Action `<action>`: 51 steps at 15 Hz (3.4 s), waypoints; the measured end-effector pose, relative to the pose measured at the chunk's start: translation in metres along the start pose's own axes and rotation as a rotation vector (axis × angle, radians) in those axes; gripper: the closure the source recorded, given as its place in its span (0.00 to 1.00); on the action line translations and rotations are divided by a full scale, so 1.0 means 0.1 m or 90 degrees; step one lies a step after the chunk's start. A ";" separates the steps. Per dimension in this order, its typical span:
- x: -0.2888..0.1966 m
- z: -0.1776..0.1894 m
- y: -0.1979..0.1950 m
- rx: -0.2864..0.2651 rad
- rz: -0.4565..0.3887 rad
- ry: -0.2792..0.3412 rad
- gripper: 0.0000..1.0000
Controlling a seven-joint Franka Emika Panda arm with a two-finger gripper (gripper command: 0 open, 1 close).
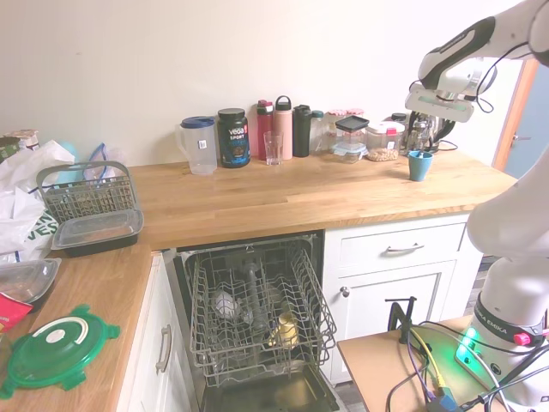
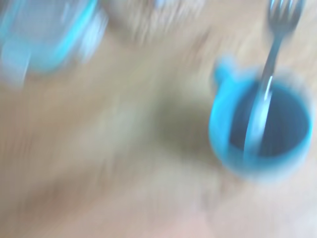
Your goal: Put the fork in the dishwasher
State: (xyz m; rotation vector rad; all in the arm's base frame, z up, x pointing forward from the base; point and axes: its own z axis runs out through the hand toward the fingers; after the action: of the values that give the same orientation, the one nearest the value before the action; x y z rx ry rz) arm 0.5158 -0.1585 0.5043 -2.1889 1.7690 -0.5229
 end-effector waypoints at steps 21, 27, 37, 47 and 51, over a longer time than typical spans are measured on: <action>0.81 0.94 -0.57 -0.010 0.135 0.053 1.00; 0.84 1.01 -0.55 -0.013 0.137 0.056 1.00; 0.78 1.15 -0.68 -0.012 0.121 0.056 1.00; 0.81 1.13 -0.68 -0.007 0.123 0.060 1.00; 0.81 1.11 -0.68 0.001 0.123 0.060 1.00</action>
State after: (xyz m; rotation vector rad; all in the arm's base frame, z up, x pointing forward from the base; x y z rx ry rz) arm 0.6394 -0.2245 0.4426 -1.9927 2.0019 -0.5895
